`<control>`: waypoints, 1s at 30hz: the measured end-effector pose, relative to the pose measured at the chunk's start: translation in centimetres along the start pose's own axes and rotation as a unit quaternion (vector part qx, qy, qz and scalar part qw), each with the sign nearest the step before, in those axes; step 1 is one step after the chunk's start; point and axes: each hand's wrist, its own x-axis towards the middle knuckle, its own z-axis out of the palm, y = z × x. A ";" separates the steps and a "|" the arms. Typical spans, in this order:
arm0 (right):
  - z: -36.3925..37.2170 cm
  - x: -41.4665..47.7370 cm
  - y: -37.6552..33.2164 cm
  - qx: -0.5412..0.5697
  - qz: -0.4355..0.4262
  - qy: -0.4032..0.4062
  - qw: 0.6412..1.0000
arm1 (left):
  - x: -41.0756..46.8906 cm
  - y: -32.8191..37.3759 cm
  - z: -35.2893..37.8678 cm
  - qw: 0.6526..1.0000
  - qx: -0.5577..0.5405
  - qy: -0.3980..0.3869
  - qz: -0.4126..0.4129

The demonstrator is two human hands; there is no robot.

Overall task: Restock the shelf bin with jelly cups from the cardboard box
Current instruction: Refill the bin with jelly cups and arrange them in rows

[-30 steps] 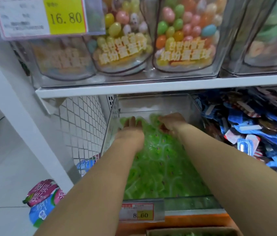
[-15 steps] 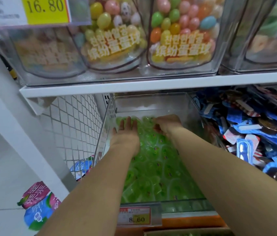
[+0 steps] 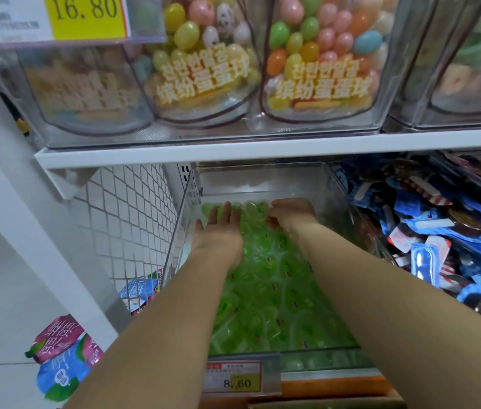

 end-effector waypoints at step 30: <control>-2.9 -17.0 0.4 -0.486 -0.203 -0.183 0.830 | -13.5 -2.9 -3.3 0.943 -0.256 0.192 0.093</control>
